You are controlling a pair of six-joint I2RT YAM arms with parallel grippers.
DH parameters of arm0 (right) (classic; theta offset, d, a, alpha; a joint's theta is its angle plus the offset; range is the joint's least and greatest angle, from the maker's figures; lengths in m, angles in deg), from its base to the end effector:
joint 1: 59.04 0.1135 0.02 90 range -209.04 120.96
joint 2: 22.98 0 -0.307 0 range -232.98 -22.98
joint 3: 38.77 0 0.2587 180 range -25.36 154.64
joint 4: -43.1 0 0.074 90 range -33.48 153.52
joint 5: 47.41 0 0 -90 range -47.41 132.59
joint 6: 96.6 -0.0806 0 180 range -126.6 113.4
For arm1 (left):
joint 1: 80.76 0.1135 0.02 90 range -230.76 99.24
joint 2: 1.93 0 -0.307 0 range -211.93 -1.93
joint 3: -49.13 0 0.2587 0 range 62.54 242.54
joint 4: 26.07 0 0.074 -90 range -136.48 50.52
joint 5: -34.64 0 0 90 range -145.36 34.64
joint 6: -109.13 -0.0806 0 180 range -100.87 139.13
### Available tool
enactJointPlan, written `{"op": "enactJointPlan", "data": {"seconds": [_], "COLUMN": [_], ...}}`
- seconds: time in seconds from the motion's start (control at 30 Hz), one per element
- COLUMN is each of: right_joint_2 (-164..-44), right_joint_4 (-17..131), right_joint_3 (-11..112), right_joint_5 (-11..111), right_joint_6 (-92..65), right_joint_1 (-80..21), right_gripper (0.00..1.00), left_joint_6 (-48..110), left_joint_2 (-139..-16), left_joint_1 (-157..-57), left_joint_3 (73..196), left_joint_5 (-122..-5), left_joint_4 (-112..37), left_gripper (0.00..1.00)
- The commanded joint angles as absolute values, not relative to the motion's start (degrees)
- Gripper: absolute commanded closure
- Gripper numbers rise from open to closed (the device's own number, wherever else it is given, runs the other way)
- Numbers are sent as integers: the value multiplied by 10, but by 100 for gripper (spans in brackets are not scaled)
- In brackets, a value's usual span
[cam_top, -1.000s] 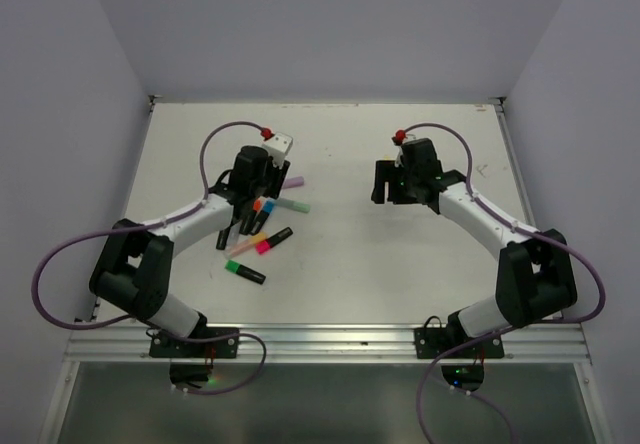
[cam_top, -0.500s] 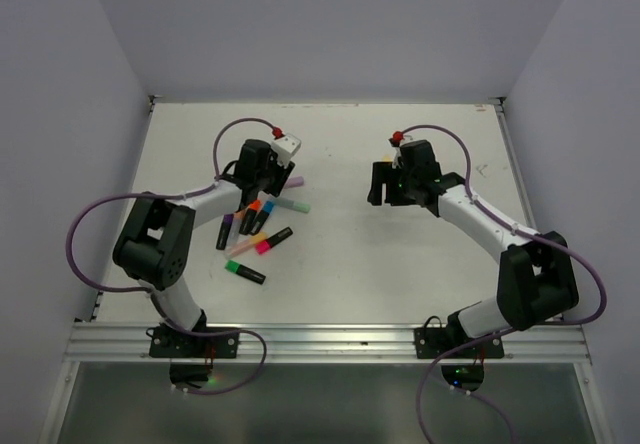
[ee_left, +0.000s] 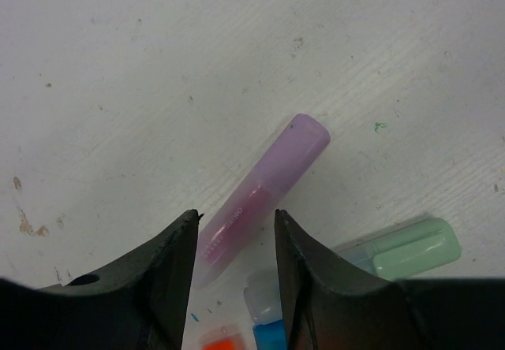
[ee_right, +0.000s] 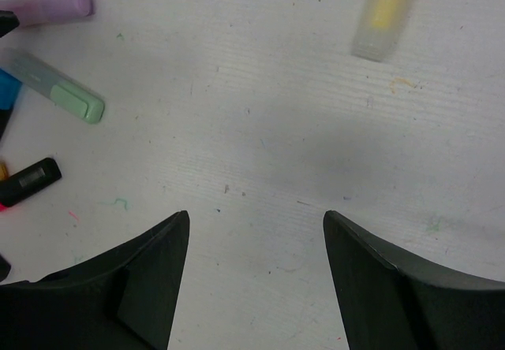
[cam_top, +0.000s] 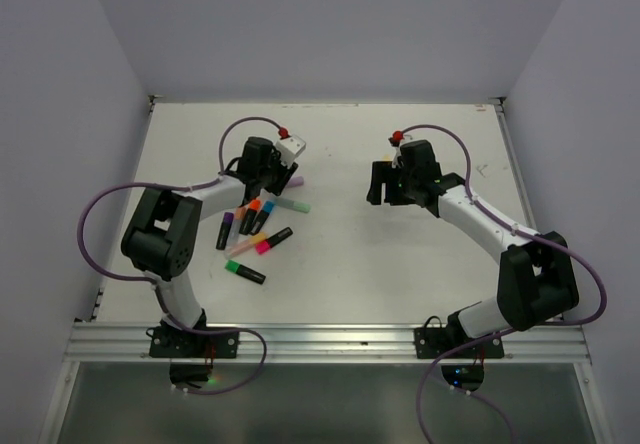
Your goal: Open the pen caps
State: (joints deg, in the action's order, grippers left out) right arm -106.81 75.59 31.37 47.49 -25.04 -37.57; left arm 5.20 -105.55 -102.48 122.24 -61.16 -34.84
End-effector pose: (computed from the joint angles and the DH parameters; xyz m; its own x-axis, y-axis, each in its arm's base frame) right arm 0.3187 0.1328 0.2462 -0.7697 0.0359 -0.6374 -0.1858 0.9426 0.2775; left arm 0.4007 -0.1684 0.1829 -0.4647 0.4429 -0.7667 0.5695 0.8126 0.1242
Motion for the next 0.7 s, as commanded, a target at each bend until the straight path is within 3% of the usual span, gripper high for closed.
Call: {"op": "enactJointPlan", "data": {"seconds": [0.0,0.43,0.53,0.57,0.63,0.67], "right_joint_2": [-1056,-1063,-1061,-1061,-1062,-1065], "right_joint_4": [730,726,726,726,727,728], "right_joint_3": [311,316,316,316,317,318], "right_joint_5": [487,494,492,490,489,490], "right_joint_6": [-253,-258,-259,-258,-259,-259], "right_joint_1": [-373,-373,-373,-373,-372,-372], "right_gripper": [28,28,28,28,28,28], "left_joint_6": [24,23,23,24,25,23], "left_joint_2": [-1060,-1115,-1135,-1136,-1139,-1139], "left_joint_1": [-1021,-1022,-1022,-1022,-1021,-1022], "left_joint_3": [1217,1226,1248,1250,1255,1255], "left_joint_5": [-595,-591,-602,-605,-616,-621], "left_joint_4": [-351,-367,-394,-405,-426,-429], "left_gripper": [53,55,61,69,73,86]}}
